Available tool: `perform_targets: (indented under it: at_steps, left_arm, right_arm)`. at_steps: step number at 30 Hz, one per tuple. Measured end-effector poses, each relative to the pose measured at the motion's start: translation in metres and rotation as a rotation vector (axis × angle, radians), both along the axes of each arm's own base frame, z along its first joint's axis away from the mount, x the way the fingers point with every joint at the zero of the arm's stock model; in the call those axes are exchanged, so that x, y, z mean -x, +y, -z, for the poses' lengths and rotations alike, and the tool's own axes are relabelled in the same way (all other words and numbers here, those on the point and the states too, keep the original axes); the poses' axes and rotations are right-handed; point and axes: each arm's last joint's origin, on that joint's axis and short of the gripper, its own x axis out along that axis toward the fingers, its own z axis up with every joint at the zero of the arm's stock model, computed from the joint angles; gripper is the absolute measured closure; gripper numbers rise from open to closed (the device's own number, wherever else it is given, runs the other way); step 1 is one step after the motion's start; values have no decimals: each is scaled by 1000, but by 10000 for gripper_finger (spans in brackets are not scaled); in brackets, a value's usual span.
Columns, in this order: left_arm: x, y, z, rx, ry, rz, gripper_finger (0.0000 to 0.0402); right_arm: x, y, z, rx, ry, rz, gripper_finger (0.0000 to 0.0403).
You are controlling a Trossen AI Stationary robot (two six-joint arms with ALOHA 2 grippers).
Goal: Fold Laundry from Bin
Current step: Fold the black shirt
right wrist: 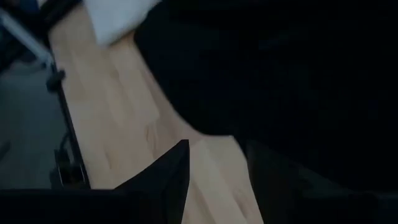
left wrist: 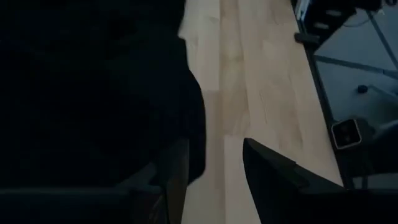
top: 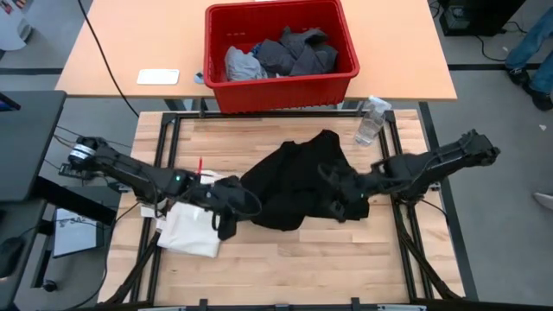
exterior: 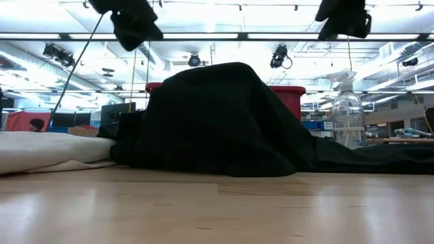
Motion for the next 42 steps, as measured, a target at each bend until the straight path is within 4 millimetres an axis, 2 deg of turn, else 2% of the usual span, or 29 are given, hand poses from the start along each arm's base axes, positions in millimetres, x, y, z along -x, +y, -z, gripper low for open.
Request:
perform_targets:
  at_steps: [2,6,10,16,19,23,27,31,35,38,42]
  left_arm:
    - [-1,-5,7,1,0,5,246]
    - [-3,-13,6,3,-21,30,246]
    - [-5,-23,16,-16,19,68,246]
    - [-14,-29,42,-89,120,48,246]
    - [-23,-23,54,-133,150,-14,246]
    - [-34,-8,71,-147,212,-92,248]
    - [-41,7,80,-128,250,-143,262]
    - [-44,19,84,-124,279,-155,290]
    - [-37,31,89,-139,390,-158,345]
    - [-28,39,92,-146,502,-157,390]
    - [-19,41,91,-131,572,-93,394]
  right_arm:
    - [-3,12,8,17,42,-71,237]
    - [-7,33,29,4,175,-196,239]
    - [-5,52,51,16,338,-212,249]
    - [-14,70,85,139,447,-177,256]
    - [-23,65,104,214,514,-128,257]
    - [-34,48,121,286,583,-23,268]
    - [-39,27,134,256,607,25,297]
    - [-33,10,152,136,551,17,323]
    - [-17,-3,165,42,513,34,353]
    - [-7,-9,168,-40,461,22,391]
    - [3,-8,159,-202,419,13,397]
